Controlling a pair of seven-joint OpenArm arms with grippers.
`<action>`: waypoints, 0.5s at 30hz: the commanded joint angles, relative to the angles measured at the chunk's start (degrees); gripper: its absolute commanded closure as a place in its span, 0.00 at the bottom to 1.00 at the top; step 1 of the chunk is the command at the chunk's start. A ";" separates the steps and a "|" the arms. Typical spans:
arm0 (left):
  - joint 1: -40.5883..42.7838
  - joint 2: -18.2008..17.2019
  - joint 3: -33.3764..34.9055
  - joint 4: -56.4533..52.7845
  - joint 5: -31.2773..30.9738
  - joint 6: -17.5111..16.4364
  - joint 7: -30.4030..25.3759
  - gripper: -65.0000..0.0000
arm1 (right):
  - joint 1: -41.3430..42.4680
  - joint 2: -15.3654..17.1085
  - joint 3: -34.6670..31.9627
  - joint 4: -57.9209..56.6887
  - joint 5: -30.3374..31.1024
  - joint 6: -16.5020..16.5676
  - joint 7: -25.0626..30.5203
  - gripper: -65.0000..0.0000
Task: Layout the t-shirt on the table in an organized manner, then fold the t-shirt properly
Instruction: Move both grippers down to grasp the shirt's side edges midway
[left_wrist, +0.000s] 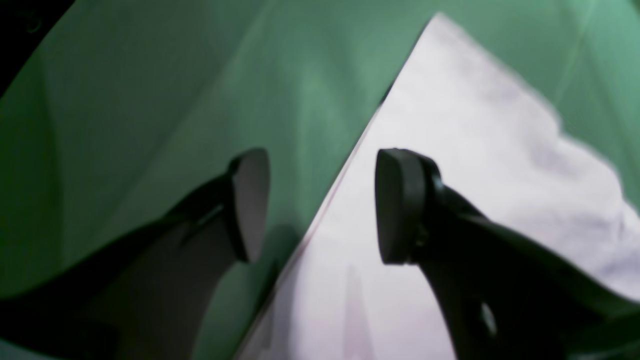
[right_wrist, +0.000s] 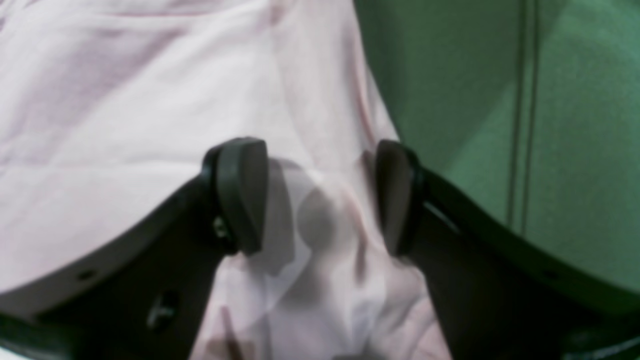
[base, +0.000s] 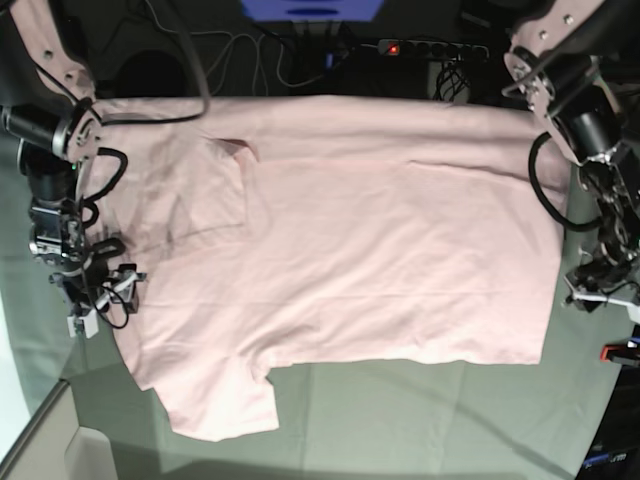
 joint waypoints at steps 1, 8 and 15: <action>-2.05 -0.89 1.29 -1.47 0.71 -0.21 -2.01 0.49 | 1.14 0.85 0.08 0.45 0.07 -0.21 0.04 0.50; -6.97 -0.89 7.62 -15.09 7.92 -0.21 -14.05 0.49 | 1.06 0.85 0.26 0.45 0.07 -0.21 0.04 0.87; -11.01 -2.48 7.01 -29.07 11.96 -0.12 -22.05 0.49 | 1.14 0.85 0.26 0.45 0.07 -0.21 -0.05 0.89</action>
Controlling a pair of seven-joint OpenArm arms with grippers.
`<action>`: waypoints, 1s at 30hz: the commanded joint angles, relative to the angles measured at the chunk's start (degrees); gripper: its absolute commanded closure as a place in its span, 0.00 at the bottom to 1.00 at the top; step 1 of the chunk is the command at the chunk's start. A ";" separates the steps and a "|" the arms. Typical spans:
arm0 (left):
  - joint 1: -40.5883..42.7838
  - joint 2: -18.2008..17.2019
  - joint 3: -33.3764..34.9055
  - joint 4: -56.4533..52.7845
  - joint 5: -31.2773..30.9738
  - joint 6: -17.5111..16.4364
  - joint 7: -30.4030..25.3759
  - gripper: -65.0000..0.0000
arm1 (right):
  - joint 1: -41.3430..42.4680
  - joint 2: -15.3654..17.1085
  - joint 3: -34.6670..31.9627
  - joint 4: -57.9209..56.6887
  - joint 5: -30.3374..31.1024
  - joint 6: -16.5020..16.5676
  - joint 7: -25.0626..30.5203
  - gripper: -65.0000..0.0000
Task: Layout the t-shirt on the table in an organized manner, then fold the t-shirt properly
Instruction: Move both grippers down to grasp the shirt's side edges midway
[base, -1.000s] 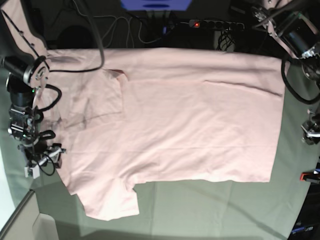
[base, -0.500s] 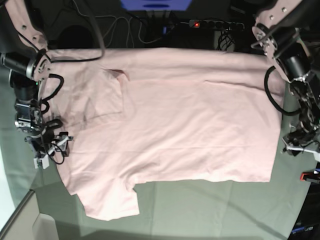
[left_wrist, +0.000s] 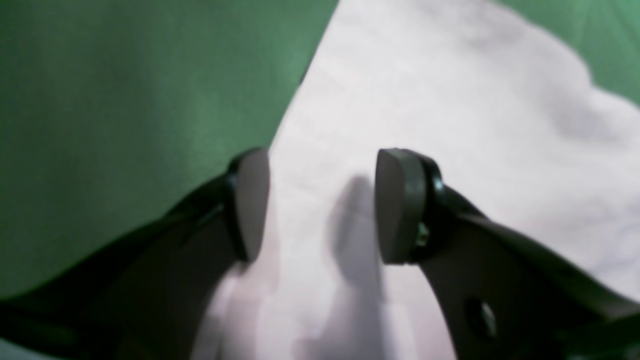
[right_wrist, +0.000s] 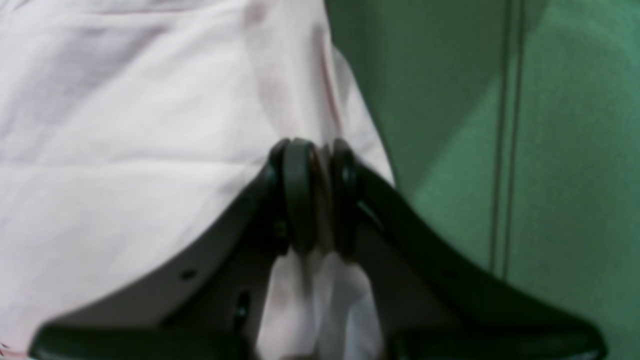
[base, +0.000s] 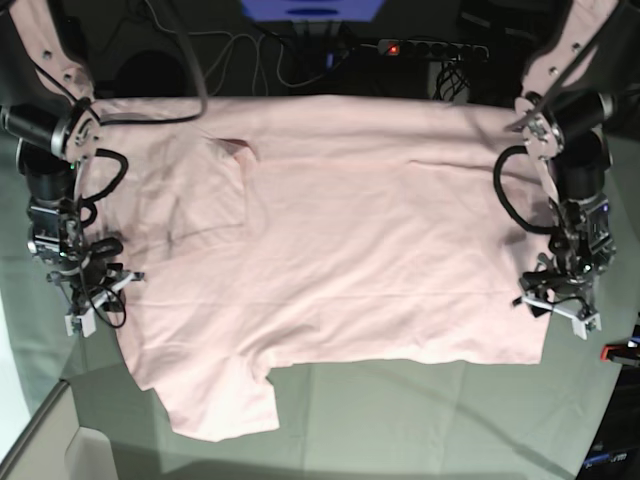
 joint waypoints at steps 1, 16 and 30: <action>-1.40 -1.08 -0.03 -0.47 0.14 0.16 -2.43 0.49 | 1.27 0.66 0.09 0.54 0.05 -0.02 0.02 0.89; -2.98 -3.28 0.06 -12.16 3.30 0.07 -12.37 0.49 | 1.36 0.48 0.00 0.72 0.05 -0.02 0.02 0.89; -2.80 -1.78 4.54 -11.89 2.87 0.07 -12.10 0.97 | 1.36 0.48 0.00 0.63 0.05 -0.02 0.02 0.89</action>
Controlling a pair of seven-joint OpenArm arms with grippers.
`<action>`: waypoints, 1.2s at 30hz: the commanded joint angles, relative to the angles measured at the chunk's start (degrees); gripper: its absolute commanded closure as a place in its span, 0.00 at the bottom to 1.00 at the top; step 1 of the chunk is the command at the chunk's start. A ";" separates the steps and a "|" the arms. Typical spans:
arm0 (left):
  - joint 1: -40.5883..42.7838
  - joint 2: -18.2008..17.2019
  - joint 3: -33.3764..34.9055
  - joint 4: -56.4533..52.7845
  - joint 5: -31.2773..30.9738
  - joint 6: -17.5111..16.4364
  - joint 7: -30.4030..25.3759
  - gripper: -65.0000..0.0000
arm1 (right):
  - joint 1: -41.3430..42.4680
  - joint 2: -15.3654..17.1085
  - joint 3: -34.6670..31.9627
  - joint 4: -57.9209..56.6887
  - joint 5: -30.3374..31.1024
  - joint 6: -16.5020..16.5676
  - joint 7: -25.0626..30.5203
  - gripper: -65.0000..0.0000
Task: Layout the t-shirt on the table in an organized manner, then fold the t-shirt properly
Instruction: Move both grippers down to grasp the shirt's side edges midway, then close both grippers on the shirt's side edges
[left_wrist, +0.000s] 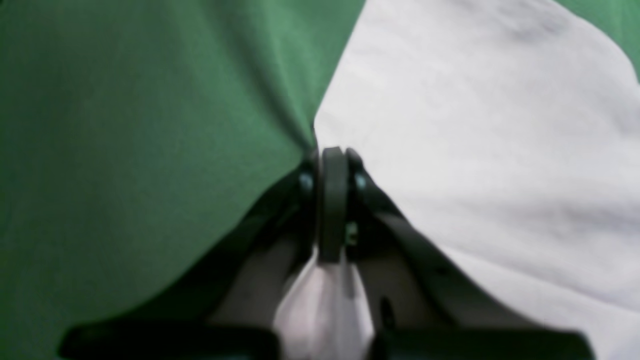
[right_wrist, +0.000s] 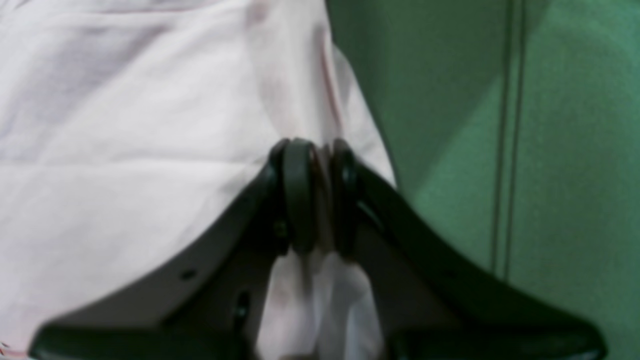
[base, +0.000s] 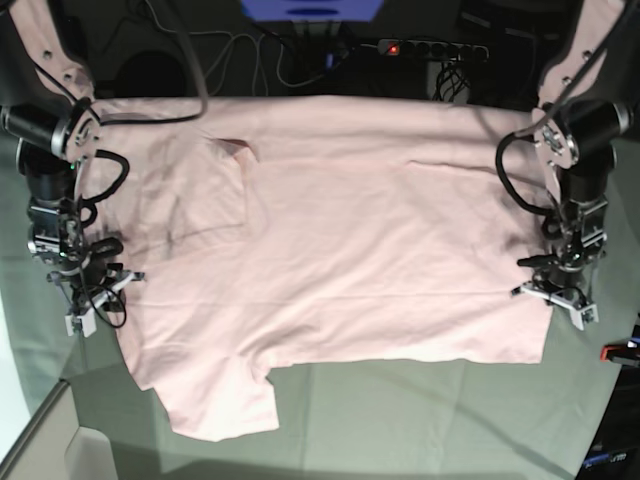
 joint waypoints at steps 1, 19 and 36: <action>-0.64 0.10 0.19 0.21 0.35 -1.00 2.37 0.98 | 1.34 0.52 0.00 0.52 0.07 -0.02 0.21 0.89; 13.34 2.91 0.37 31.25 -3.87 -1.53 13.09 1.00 | 1.25 -0.62 0.26 0.87 0.16 0.07 0.21 0.89; 15.45 2.82 -0.07 39.25 -3.87 -1.61 15.12 1.00 | -14.31 -1.15 0.26 26.28 16.16 0.42 -0.32 0.95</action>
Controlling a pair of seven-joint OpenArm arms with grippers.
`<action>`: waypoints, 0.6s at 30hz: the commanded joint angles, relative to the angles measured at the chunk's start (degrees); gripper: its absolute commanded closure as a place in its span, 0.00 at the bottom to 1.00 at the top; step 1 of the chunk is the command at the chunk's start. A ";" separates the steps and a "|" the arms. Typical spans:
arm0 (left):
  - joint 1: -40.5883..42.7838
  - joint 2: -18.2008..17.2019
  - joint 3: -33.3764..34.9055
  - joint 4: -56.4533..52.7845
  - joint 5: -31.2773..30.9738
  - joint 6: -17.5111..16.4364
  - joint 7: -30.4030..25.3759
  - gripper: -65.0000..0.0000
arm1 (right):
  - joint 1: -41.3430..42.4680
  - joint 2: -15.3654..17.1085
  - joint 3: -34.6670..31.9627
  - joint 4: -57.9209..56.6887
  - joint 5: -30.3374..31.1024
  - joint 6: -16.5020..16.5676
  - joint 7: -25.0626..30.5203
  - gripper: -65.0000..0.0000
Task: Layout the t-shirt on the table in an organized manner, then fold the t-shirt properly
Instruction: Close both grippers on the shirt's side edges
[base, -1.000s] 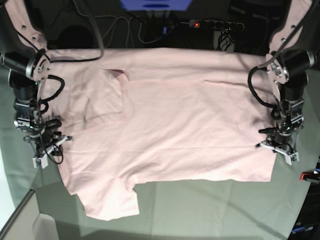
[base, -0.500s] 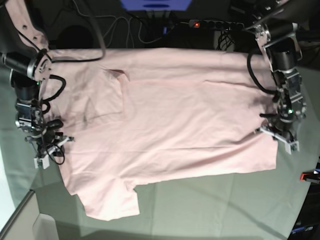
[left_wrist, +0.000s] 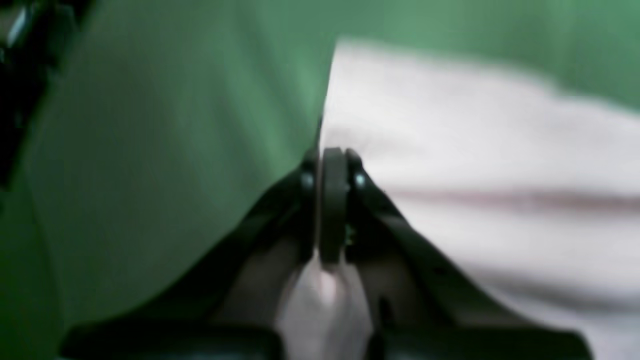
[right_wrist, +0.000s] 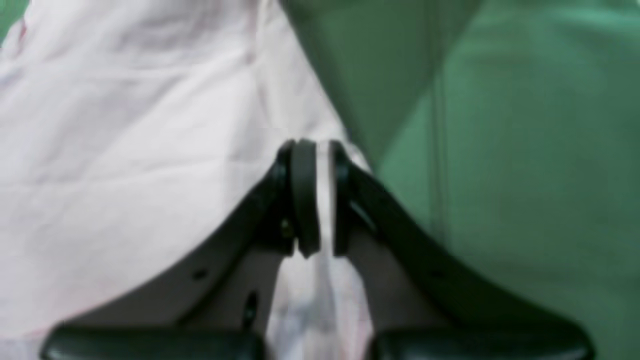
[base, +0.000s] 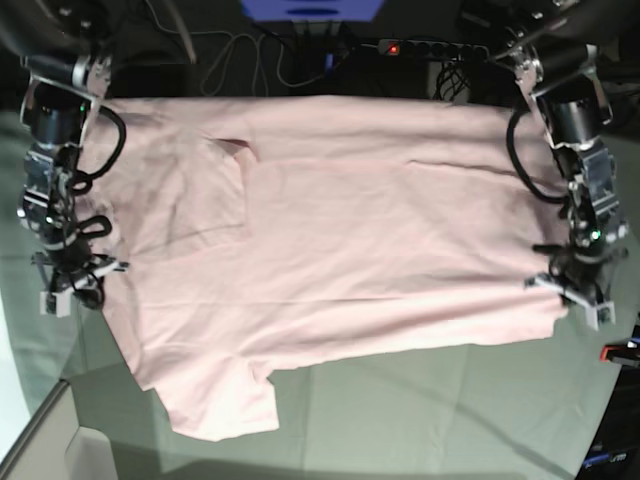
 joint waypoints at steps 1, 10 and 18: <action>-0.02 -0.87 -0.18 1.46 -0.20 0.20 -0.95 1.00 | -0.59 0.69 0.06 2.90 1.74 0.23 1.59 0.95; 0.68 -0.78 0.26 1.81 -0.20 0.20 -0.95 1.00 | -0.85 0.69 -0.37 5.01 4.55 0.23 -3.42 0.93; 0.68 -0.78 0.26 1.72 -0.20 0.20 -0.95 1.00 | 12.33 2.62 -0.29 -11.08 -2.13 0.14 -8.00 0.54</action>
